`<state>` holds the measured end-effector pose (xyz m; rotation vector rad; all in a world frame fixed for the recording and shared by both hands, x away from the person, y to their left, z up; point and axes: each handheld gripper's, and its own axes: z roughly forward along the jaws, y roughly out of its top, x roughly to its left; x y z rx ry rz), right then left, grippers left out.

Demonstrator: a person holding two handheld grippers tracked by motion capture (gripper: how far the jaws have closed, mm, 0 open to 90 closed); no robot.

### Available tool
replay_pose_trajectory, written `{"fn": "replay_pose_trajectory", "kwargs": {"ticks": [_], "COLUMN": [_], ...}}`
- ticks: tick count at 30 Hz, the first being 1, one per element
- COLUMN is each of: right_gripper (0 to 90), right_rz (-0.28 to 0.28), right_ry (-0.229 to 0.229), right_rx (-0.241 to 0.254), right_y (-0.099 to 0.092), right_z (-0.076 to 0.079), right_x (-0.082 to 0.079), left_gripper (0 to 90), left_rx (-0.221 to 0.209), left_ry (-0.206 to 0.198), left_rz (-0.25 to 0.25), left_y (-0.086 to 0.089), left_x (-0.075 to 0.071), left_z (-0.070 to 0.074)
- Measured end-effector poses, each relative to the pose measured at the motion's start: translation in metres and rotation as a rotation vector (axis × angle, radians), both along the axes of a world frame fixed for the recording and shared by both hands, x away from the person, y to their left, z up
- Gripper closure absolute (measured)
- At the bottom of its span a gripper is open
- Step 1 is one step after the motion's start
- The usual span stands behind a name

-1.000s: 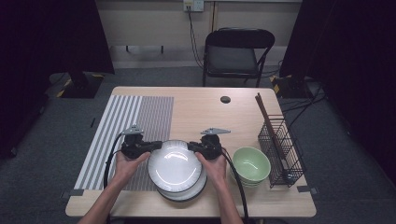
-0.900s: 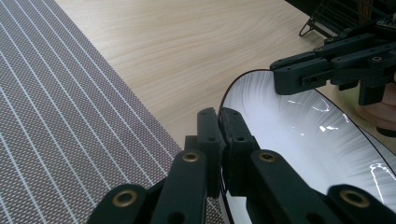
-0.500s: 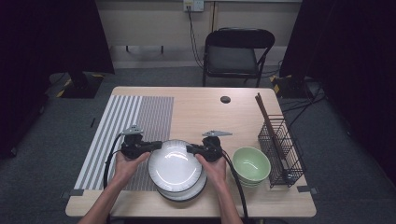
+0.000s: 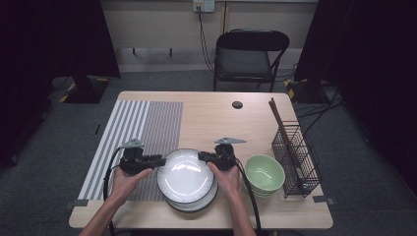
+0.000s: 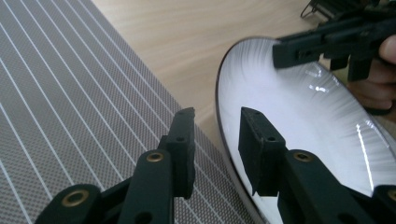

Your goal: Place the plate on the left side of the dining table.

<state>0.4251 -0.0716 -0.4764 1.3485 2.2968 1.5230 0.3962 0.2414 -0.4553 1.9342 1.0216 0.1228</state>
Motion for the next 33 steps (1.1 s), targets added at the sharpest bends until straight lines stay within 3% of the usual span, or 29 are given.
{"fn": "replay_pose_trajectory", "kwargs": {"ticks": [2, 5, 13, 15, 23, 28, 33], "right_gripper": [79.9, 79.9, 80.1, 79.5, 78.3, 78.1, 75.1], "right_rz": [-0.001, -0.002, -0.024, -0.034, -0.046, -0.065, -0.062], "right_ry": [-0.001, -0.002, -0.042, -0.053, -0.072, -0.072, -0.055], "right_rx": [0.0, 0.0, -0.007, -0.004, -0.002, -0.014, -0.015], "right_y": [0.0, 0.0, -0.001, -0.001, 0.001, 0.003, 0.001], "right_z": [0.0, 0.0, 0.006, 0.008, 0.018, 0.015, 0.012], "right_x": [0.0, 0.0, -0.002, 0.0, 0.008, 0.011, 0.008], "left_gripper": [73.9, 82.5, 85.9, 86.2, 87.3, 87.5, 87.5], "left_rx": [-0.019, -0.012, -0.005, -0.02, -0.03, -0.049, -0.049], "left_ry": [-0.007, -0.001, -0.018, -0.016, -0.054, -0.066, -0.064], "left_rz": [-0.018, -0.01, 0.014, 0.021, 0.037, 0.072, 0.064], "left_y": [-0.002, -0.006, -0.01, -0.01, -0.009, -0.011, -0.012], "left_x": [0.001, 0.004, 0.01, 0.012, 0.022, 0.023, 0.025], "left_z": [0.0, -0.001, 0.002, 0.003, 0.011, 0.008, 0.007]}}
